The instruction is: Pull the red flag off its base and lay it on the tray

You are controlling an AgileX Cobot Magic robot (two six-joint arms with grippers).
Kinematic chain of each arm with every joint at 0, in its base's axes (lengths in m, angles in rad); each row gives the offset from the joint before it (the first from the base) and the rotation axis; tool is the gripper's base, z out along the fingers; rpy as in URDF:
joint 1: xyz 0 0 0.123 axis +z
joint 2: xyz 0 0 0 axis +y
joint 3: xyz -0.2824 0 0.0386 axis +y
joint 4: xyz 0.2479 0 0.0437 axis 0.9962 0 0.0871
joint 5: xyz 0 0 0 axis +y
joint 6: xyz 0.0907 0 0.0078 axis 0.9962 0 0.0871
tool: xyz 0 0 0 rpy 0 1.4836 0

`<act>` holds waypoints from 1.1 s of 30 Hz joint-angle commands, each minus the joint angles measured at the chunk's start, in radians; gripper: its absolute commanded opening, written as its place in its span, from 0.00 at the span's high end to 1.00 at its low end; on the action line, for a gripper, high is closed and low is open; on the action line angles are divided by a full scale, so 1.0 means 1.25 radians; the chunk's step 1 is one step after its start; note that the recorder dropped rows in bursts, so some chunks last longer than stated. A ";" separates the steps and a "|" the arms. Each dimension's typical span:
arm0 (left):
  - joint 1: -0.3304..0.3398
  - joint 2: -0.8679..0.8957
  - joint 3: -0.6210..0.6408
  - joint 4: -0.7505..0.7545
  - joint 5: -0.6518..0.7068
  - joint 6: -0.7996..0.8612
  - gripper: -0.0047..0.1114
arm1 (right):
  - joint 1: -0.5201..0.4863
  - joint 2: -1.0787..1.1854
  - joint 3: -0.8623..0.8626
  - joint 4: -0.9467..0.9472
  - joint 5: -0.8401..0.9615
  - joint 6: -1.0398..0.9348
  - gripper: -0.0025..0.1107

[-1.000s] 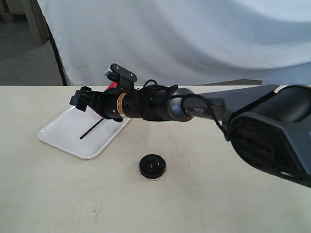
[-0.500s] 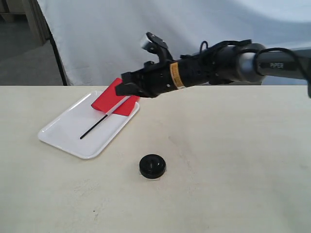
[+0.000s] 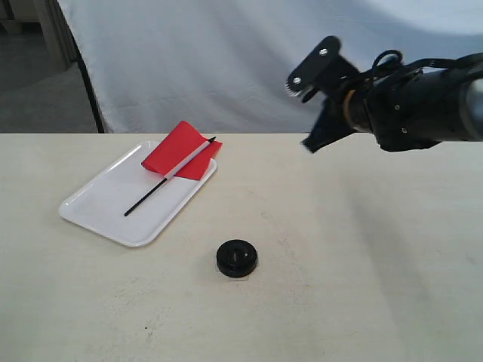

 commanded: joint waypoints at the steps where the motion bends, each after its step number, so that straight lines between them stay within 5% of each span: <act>1: -0.003 -0.002 0.001 0.003 -0.002 -0.005 0.96 | -0.037 -0.031 -0.001 0.283 0.329 -0.118 0.98; 7: -0.003 -0.002 0.001 0.003 -0.002 -0.005 0.96 | -0.153 -0.130 -0.006 0.987 0.304 -0.608 0.98; 11: -0.003 -0.002 0.001 0.003 -0.002 -0.005 0.96 | -0.230 -0.260 0.074 1.250 0.328 -0.822 0.98; 19: -0.003 -0.002 0.001 0.003 -0.002 -0.005 0.96 | -0.370 -0.626 0.309 1.284 0.188 -0.763 0.98; 26: -0.003 -0.002 0.001 0.003 -0.002 -0.005 0.96 | -0.334 -0.958 0.530 1.293 0.033 -0.733 0.98; 33: -0.003 -0.002 0.001 0.003 -0.002 -0.005 0.96 | -0.250 -1.256 0.638 1.293 0.040 -0.711 0.98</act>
